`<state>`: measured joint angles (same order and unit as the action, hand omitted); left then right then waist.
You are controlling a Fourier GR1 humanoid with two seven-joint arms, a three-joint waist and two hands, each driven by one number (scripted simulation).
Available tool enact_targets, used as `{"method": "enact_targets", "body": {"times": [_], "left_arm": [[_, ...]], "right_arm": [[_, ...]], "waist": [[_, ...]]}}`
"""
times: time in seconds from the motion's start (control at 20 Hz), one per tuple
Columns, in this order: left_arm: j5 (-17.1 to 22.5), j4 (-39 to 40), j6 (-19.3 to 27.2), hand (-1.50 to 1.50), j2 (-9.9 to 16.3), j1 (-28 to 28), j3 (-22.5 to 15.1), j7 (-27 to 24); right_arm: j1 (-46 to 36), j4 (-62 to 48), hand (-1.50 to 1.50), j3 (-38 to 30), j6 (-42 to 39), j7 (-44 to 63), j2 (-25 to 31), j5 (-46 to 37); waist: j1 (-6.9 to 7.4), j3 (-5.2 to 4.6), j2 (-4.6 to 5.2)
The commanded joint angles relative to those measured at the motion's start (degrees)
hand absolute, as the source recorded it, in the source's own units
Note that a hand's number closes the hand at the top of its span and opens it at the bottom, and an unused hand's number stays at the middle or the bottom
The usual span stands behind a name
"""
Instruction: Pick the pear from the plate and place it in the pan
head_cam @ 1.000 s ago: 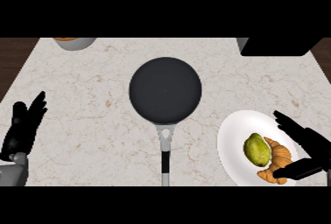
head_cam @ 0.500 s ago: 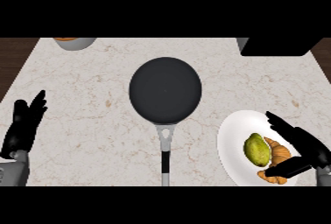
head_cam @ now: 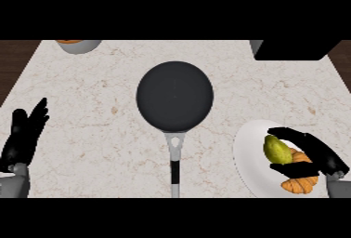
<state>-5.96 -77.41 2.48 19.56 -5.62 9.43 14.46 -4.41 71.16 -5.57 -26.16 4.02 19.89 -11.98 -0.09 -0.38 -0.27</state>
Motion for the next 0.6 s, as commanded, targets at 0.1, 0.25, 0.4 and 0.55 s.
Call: {"method": "enact_targets", "body": {"times": [0.1,0.25,0.4,0.55], "left_arm": [[-0.9,4.1,-0.5,0.0,-0.7,0.5,1.3,-4.8],[-0.3,-2.2,-2.3,0.0,0.7,0.6,1.9,1.4],[-2.6,2.6,1.3,0.0,-2.1,-3.2,-0.3,-0.6],[-1.7,3.2,-0.9,0.0,-1.2,-4.4,-0.5,-1.0]], "right_arm": [[0.1,1.0,1.5,2.6,7.2,-1.4,-2.9,-7.2],[-1.8,-4.6,1.5,0.0,7.8,-6.2,-1.5,-7.7],[-5.6,-2.8,1.5,6.1,7.7,-10.2,5.6,-16.8],[-11.7,-0.7,1.5,12.5,7.6,-14.5,15.3,-27.8]], "waist": [[0.07,0.37,0.26],[0.25,0.4,0.24],[0.65,0.4,0.42],[3.35,0.3,1.0]]}}
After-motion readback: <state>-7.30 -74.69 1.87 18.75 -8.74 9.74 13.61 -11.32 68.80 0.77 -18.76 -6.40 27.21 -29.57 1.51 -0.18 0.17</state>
